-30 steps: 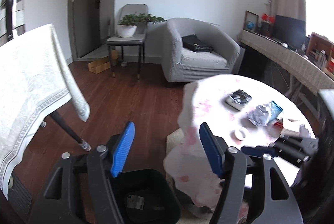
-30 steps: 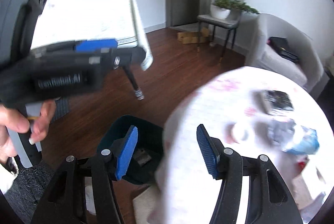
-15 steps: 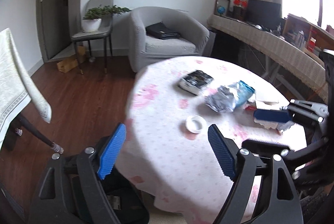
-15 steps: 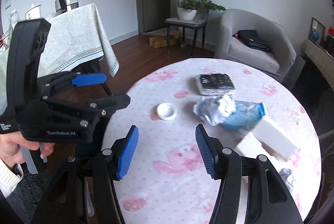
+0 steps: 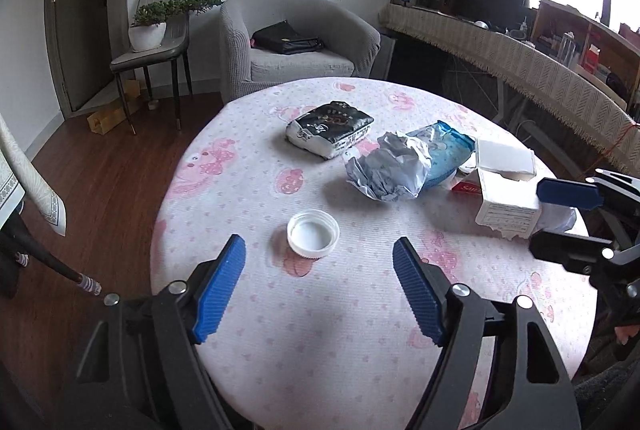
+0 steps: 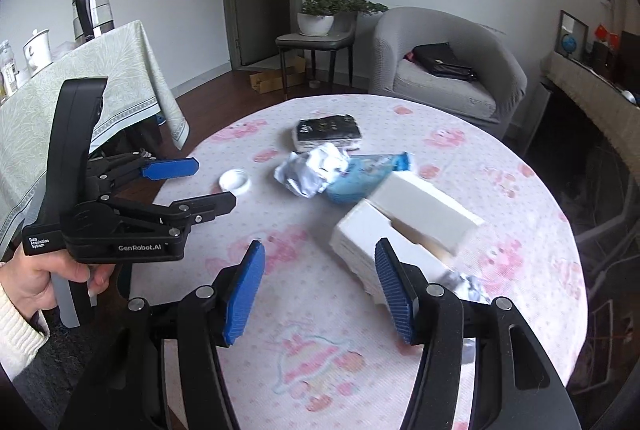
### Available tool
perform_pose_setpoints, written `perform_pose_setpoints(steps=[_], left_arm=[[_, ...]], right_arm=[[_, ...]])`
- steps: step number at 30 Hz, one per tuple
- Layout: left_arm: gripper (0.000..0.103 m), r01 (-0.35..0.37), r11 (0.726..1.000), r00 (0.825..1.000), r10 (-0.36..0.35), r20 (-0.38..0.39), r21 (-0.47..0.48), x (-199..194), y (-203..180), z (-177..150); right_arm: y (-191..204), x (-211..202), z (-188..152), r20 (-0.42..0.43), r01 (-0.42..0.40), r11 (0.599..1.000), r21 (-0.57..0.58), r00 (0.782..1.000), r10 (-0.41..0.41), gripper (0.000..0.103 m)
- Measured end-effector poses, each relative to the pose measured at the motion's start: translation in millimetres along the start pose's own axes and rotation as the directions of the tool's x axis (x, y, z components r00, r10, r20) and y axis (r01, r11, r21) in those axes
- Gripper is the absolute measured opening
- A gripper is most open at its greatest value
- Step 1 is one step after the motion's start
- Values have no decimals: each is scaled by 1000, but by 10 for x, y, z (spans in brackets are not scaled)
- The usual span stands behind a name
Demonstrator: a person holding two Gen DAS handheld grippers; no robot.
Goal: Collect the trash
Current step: 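Return both tools to the table and close the left tool on the white bottle cap, then grasp the crumpled white paper with the right tool while the left tool holds the cap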
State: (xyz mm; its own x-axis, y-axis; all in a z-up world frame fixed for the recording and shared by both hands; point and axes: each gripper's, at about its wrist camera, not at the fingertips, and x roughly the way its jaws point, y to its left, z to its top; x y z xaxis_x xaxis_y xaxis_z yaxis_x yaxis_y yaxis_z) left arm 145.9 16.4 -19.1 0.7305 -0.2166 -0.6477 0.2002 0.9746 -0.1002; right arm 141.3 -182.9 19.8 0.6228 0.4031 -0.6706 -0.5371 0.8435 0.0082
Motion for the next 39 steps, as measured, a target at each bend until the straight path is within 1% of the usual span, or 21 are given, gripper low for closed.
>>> perform_pose_setpoints(steps=[2, 5, 8, 14, 16, 20, 23, 27, 31, 33, 34, 35, 39], left_arm=[[76, -2, 1000, 1000, 2, -3, 12, 39, -48, 8], [76, -11, 1000, 1000, 12, -13, 20, 89, -81, 13], [74, -24, 1000, 1000, 24, -20, 7, 130, -69, 13], [70, -29, 999, 999, 29, -34, -13, 188, -36, 41], [66, -36, 999, 998, 35, -43, -22, 207, -12, 49], [61, -43, 999, 998, 41, -43, -33, 209, 11, 62], [54, -55, 998, 998, 53, -41, -34, 222, 10, 74], [47, -63, 997, 997, 61, -35, -36, 235, -3, 79], [37, -63, 997, 998, 61, -33, -39, 240, -6, 82], [33, -55, 997, 998, 54, -32, -46, 233, -1, 85], [33, -51, 997, 998, 50, -32, -49, 232, 3, 86], [33, -49, 998, 998, 48, -32, -49, 230, 2, 84], [33, -35, 998, 999, 34, -25, -44, 206, -15, 78]], right_arm=[[-63, -29, -25, 7, 8, 1000, 11, 1000, -8, 67], [-156, -81, -66, 12, 17, 1000, 21, 1000, -17, 71], [-231, -114, -103, 18, 28, 999, 30, 999, -29, 75], [-358, -136, -181, 15, 48, 998, 43, 999, -49, 78], [-411, -128, -207, 9, 57, 997, 49, 998, -57, 79], [-509, -136, -248, 2, 72, 996, 61, 997, -72, 82], [-573, -139, -281, -5, 85, 994, 75, 996, -85, 83], [-637, -96, -318, -22, 97, 992, 83, 995, -96, 83], [-689, -40, -343, -40, 95, 991, 92, 995, -92, 83], [-709, -23, -343, -46, 90, 990, 104, 995, -86, 83], [-719, -16, -343, -49, 86, 990, 110, 996, -81, 80], [-727, -10, -342, -54, 83, 990, 114, 995, -78, 73], [-740, 23, -345, -74, 70, 989, 127, 995, -61, 67]])
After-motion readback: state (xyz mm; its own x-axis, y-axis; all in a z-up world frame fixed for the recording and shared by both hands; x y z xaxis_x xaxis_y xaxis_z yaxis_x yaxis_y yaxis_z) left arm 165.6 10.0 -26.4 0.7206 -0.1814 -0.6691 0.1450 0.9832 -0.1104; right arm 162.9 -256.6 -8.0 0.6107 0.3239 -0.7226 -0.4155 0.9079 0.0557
